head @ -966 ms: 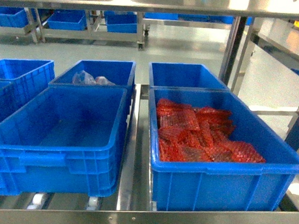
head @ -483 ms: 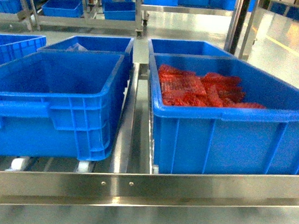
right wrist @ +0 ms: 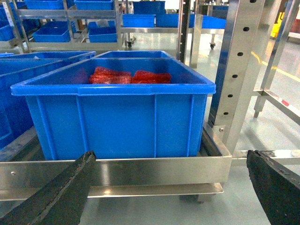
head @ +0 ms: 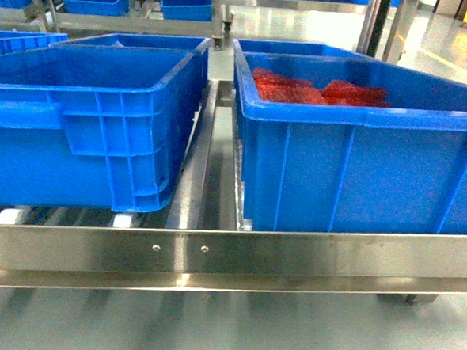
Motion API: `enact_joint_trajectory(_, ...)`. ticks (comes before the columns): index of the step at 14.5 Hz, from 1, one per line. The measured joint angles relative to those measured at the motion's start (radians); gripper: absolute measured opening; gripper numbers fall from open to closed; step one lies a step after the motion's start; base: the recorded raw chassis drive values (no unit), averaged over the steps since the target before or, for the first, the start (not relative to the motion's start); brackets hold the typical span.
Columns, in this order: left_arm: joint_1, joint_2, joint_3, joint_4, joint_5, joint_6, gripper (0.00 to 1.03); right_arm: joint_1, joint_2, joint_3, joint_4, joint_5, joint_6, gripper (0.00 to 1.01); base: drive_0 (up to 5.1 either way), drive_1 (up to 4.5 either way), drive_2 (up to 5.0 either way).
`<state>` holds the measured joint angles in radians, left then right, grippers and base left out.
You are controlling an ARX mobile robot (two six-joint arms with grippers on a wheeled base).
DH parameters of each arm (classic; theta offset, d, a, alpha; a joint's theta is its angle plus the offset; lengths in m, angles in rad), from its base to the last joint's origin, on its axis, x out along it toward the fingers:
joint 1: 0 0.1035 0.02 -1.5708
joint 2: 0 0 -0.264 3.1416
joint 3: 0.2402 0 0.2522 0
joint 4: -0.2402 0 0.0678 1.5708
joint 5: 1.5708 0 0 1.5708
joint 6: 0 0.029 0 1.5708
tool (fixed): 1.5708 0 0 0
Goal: Pick blue part to blue bin on bottom shelf
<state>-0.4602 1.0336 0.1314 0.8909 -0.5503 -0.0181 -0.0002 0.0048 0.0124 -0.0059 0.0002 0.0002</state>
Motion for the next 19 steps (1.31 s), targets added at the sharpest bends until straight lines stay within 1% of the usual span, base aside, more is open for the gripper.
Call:
enact_joint_trajectory(18,0.000,0.000,0.000,0.000,0.000,0.000,0.44,0.000,0.000,0.000,0.000,0.000,0.000,0.98,0.0,0.00,0.0)
enact_joint_trajectory(19,0.000,0.000,0.000,-0.001,0.000,0.000,0.44,0.000,0.000,0.000,0.000,0.000,0.000,0.98,0.0,3.58,-3.6)
